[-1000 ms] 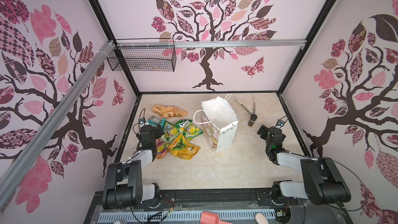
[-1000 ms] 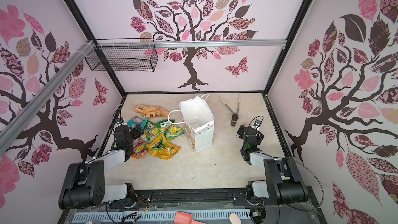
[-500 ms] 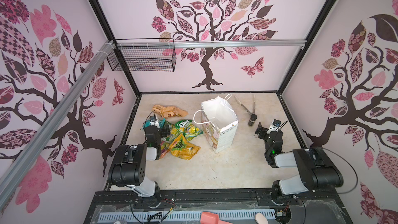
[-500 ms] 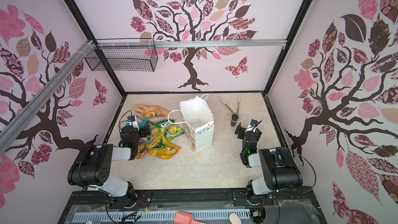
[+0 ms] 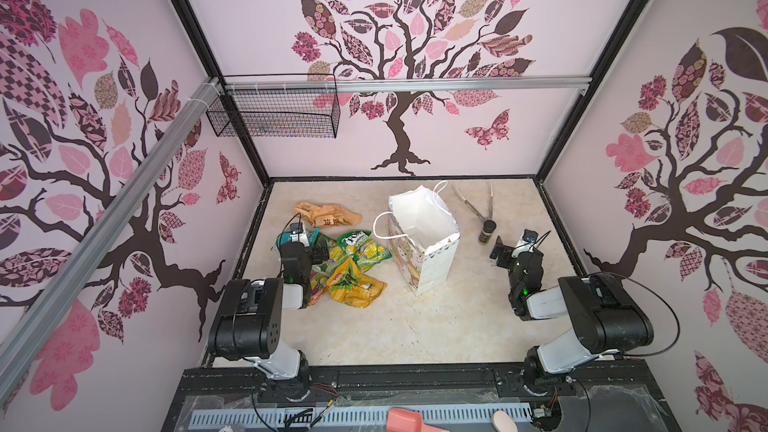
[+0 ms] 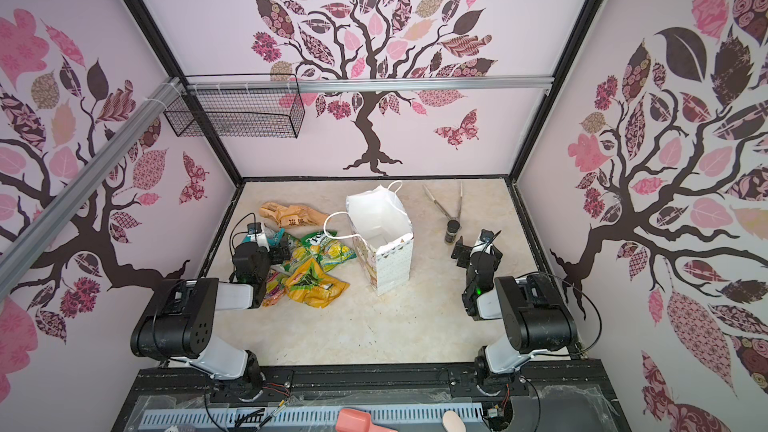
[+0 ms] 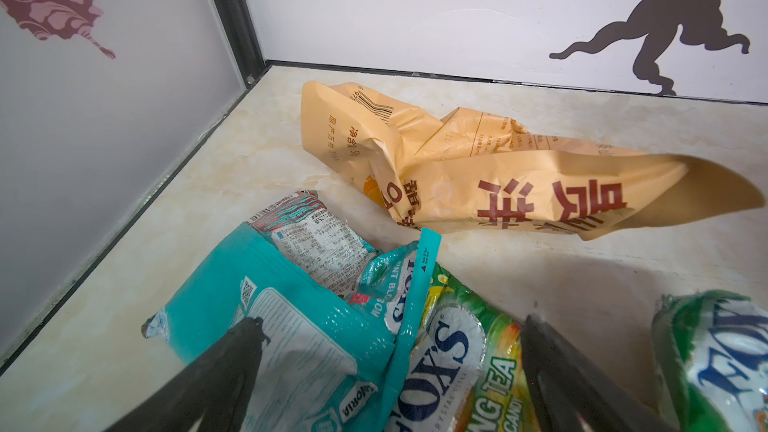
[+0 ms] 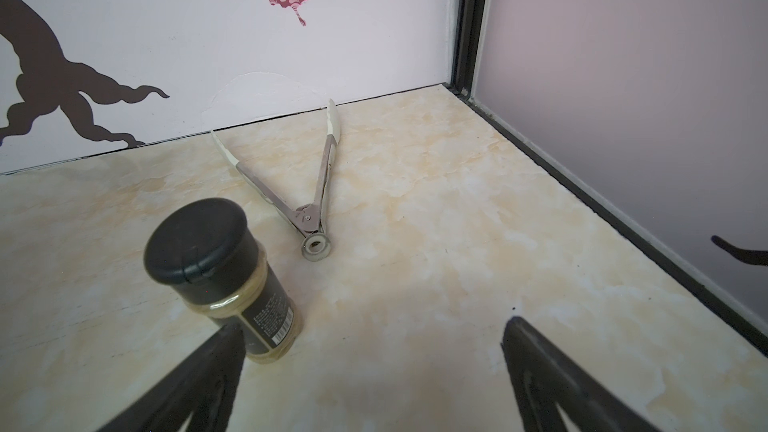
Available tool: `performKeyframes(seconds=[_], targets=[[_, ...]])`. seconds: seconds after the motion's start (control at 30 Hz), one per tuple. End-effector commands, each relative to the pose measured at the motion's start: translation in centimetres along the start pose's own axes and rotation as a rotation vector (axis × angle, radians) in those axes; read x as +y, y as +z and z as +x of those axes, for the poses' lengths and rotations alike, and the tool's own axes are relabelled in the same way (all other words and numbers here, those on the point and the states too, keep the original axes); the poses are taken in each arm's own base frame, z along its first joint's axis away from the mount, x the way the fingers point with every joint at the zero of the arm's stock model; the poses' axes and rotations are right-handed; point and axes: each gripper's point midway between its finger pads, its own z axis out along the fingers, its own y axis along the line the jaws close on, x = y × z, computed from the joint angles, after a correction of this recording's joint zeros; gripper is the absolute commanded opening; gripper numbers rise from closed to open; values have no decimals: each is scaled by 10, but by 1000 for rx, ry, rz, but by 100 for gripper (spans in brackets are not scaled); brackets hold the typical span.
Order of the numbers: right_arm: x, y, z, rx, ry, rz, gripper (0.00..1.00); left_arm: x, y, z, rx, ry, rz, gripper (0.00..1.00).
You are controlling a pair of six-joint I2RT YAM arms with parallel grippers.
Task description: Take the snacks out of the paper bag
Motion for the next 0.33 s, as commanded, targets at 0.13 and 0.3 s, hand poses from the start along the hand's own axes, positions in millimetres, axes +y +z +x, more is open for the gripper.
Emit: performKeyframes(seconds=[0.13, 0.3], targets=[[5, 7, -9, -11, -9, -6, 100, 0, -2, -2, -11, 13, -1, 99], [5, 4, -10, -20, -6, -13, 100, 0, -2, -2, -13, 13, 0, 99]])
